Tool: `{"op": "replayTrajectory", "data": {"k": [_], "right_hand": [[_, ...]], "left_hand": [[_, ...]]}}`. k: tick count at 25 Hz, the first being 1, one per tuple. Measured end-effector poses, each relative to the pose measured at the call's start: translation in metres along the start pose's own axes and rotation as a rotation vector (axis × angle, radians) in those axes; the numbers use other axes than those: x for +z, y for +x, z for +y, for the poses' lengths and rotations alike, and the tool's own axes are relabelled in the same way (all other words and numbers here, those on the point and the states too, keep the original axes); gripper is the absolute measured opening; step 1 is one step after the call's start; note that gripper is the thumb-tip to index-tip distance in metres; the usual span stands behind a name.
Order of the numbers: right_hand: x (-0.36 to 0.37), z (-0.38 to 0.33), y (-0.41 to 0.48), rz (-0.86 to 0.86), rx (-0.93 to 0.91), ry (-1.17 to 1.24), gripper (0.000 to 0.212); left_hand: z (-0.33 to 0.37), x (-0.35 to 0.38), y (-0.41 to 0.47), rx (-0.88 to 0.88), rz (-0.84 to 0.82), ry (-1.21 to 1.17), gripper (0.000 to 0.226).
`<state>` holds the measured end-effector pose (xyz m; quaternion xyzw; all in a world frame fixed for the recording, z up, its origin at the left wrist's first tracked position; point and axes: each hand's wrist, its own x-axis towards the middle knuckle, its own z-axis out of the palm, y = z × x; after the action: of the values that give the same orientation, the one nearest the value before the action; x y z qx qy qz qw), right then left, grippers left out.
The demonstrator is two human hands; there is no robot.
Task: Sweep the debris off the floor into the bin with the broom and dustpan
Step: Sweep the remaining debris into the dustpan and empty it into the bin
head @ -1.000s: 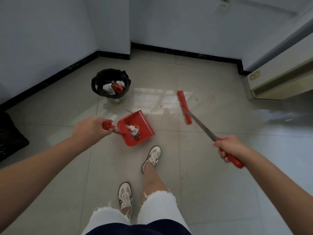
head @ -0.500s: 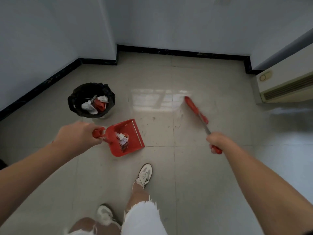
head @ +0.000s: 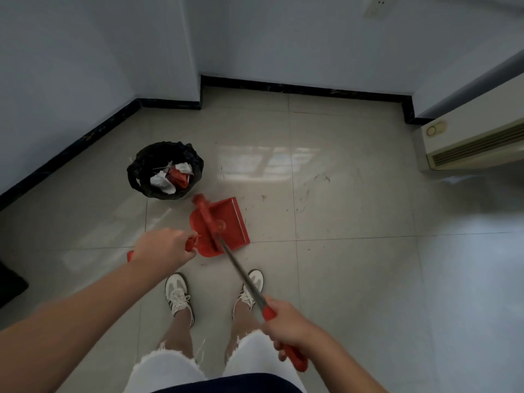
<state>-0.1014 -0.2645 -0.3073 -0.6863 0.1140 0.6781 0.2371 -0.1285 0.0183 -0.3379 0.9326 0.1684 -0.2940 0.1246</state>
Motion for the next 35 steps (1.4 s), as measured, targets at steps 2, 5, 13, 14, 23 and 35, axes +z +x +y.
{"op": "replayTrajectory", "data": {"k": [2, 5, 13, 14, 23, 35], "right_hand": [[-0.004, -0.006, -0.030, 0.045, -0.013, 0.136, 0.055], [-0.009, -0.009, -0.075, 0.092, -0.045, 0.298, 0.051], [-0.009, -0.015, -0.035, 0.449, 0.043, 0.245, 0.038], [-0.008, -0.017, -0.017, 0.483, 0.073, 0.250, 0.032], [0.084, -0.006, 0.053, 0.416, 0.159, 0.174, 0.016], [0.192, -0.083, 0.012, -0.045, 0.052, 0.053, 0.037]], "left_hand": [[-0.023, -0.001, -0.002, -0.004, 0.006, -0.033, 0.023], [-0.061, -0.001, -0.013, -0.012, 0.010, -0.092, 0.025], [-0.159, -0.011, -0.070, -0.047, 0.086, -0.118, 0.019], [-0.167, -0.012, -0.070, -0.044, 0.087, -0.088, 0.017], [-0.206, -0.002, -0.040, 0.105, 0.043, 0.132, 0.020], [-0.232, 0.006, -0.049, 0.139, 0.046, 0.146, 0.023]]}}
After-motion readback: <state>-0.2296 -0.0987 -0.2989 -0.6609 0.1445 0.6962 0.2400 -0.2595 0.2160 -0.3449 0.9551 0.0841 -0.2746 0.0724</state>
